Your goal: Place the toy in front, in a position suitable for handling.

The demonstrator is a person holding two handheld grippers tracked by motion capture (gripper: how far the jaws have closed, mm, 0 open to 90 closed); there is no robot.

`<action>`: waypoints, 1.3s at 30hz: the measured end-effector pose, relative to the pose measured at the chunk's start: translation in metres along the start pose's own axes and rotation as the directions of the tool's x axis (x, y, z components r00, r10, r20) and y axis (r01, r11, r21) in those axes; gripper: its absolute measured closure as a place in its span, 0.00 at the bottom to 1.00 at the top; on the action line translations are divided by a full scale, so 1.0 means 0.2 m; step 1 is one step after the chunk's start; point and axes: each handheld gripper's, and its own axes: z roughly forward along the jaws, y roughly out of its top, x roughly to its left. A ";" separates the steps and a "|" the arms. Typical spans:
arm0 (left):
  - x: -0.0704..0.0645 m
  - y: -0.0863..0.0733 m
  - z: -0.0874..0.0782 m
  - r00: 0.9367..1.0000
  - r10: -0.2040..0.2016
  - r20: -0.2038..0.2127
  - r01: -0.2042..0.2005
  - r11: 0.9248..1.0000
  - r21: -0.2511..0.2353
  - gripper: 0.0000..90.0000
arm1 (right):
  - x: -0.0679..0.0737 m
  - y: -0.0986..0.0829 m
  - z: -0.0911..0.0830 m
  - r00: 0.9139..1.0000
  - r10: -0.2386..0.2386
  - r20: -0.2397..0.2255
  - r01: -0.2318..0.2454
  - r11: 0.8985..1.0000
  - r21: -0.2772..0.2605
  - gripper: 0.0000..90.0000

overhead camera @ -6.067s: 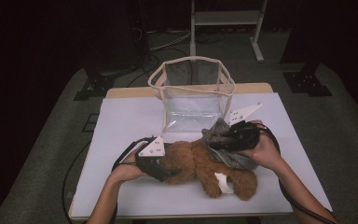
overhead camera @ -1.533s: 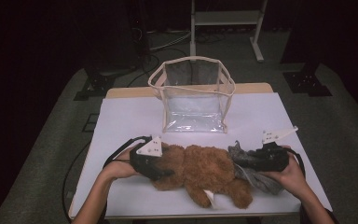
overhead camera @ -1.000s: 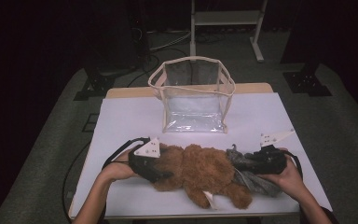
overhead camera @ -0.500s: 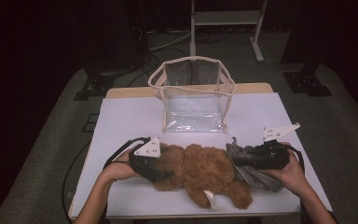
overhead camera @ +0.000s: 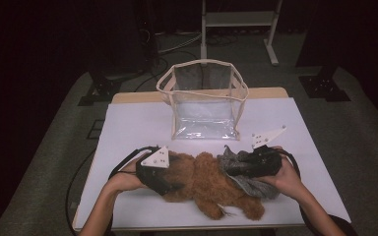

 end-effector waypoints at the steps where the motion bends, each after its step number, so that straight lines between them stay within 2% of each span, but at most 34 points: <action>1: 0.00 0.00 0.00 1.000 0.000 0.000 0.000 1.000 0.000 0.14 | 0.01 -0.01 0.00 1.000 0.002 -0.001 -0.002 1.000 0.000 0.80; 4: 0.00 0.03 0.03 1.000 -0.011 0.012 0.011 1.000 0.010 0.09 | 0.02 -0.04 0.00 1.000 0.004 -0.010 -0.004 1.000 0.001 0.80; 8: 0.01 0.03 0.06 1.000 -0.011 0.017 0.010 1.000 0.024 0.03 | 0.04 -0.06 0.01 1.000 0.001 -0.021 -0.001 1.000 0.000 0.80; 14: 0.00 0.01 0.08 1.000 -0.006 0.009 0.006 1.000 0.016 0.03 | 0.03 -0.07 0.01 1.000 -0.004 -0.008 0.004 1.000 0.010 0.80; 17: -0.01 0.01 0.08 1.000 0.010 -0.005 -0.009 1.000 0.022 0.16 | 0.02 -0.07 0.01 1.000 0.000 -0.007 0.000 1.000 0.009 0.80; 18: -0.02 0.01 0.08 1.000 0.002 -0.009 -0.002 1.000 0.025 0.16 | 0.02 -0.07 0.01 1.000 0.000 -0.007 0.000 1.000 0.009 0.80; 19: -0.03 0.02 0.08 1.000 -0.005 -0.007 0.005 0.999 0.037 0.25 | 0.01 -0.06 -0.01 1.000 0.006 0.000 -0.006 1.000 0.008 0.80; 21: -0.04 0.03 0.09 1.000 -0.010 -0.013 0.011 0.999 0.046 0.26 | 0.00 -0.05 -0.02 1.000 0.009 0.014 -0.009 1.000 0.013 0.80; 23: -0.05 0.04 0.09 1.000 -0.004 -0.016 0.004 0.999 0.050 0.26 | -0.01 -0.04 -0.04 1.000 0.008 0.020 -0.008 1.000 0.014 0.80; 27: -0.07 0.09 0.14 0.999 0.022 -0.033 -0.020 0.998 0.055 0.26 | -0.01 0.04 -0.08 0.998 -0.004 0.056 0.004 1.000 0.005 0.80; 29: -0.08 0.10 0.15 0.999 0.023 -0.035 -0.021 0.998 0.056 0.25 | -0.01 0.06 -0.08 0.998 -0.013 0.058 0.013 1.000 0.003 0.80; 30: -0.09 0.11 0.17 0.999 0.037 -0.040 -0.035 0.997 0.064 0.25 | 0.00 0.09 -0.05 0.998 -0.025 0.053 0.025 1.000 0.008 0.80; 32: -0.09 0.12 0.17 0.998 0.042 -0.042 -0.039 0.997 0.066 0.24 | 0.01 0.11 0.00 0.998 -0.041 0.041 0.040 0.999 0.030 0.79; 33: -0.10 0.12 0.17 0.998 0.047 -0.041 -0.044 0.997 0.068 0.24 | 0.01 0.11 0.00 0.998 -0.041 0.041 0.040 0.999 0.030 0.79; 34: -0.10 0.10 0.15 0.997 0.056 -0.046 -0.053 0.996 0.072 0.24 | 0.01 0.10 0.04 0.999 -0.042 0.033 0.040 0.998 0.051 0.79; 36: -0.10 0.09 0.13 0.998 0.047 -0.051 -0.044 0.997 0.063 0.24 | 0.00 0.08 0.05 0.999 -0.027 0.022 0.026 0.998 0.048 0.79; 39: -0.10 0.08 0.10 0.997 0.056 -0.056 -0.053 0.997 0.052 0.25 | -0.01 0.04 0.03 1.000 -0.005 0.013 0.005 0.999 0.035 0.80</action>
